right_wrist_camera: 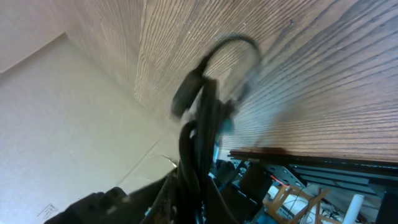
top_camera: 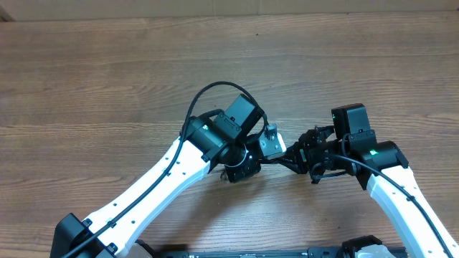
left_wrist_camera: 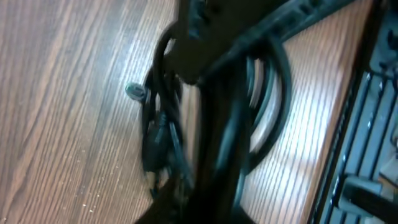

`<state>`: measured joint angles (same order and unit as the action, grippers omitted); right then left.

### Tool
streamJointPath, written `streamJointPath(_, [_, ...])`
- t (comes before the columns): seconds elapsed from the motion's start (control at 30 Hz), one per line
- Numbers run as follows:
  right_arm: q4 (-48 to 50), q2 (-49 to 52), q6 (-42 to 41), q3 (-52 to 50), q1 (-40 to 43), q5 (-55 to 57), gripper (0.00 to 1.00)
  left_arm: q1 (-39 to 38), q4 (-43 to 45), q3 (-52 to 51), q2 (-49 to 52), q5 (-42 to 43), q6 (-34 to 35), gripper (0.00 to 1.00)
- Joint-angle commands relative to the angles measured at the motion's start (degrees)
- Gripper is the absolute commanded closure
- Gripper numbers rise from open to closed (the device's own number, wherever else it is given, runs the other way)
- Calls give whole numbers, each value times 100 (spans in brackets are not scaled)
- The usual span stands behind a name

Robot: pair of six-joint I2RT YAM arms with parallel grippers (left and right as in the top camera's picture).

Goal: Untangle cables

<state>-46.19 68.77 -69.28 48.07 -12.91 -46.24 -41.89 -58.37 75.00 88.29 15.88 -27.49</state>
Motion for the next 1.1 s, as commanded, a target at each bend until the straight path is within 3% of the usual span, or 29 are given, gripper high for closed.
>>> streamJointPath(0.0, [-63, -37, 61, 116, -61, -57, 96, 149, 118, 94, -68, -144, 151, 96])
streamJointPath(0.17, [-63, -39, 413, 116, -61, 756, 96, 310, 188, 94, -68, -116, 634, 96])
streamJointPath(0.43, [-109, -39, 1849, 116, -57, 1532, 91, 597, 507, 94, -66, -149, 1878, 96])
streamJointPath(0.53, [-179, -39, 1893, 116, -57, 1725, 76, 743, 623, 94, -66, -149, 2337, 96])
streamJointPath(0.6, [-175, -39, 1902, 116, -57, 1832, 73, 828, 662, 94, -66, -149, 2428, 96])
streamJointPath(0.83, [155, -39, 1902, 118, -57, 1259, 65, 925, 728, 94, -66, -271, 2312, 96])
streamJointPath(1.07, [1178, -37, 1668, 116, -293, 682, 62, 909, 730, 94, -66, 114, 1091, 96])
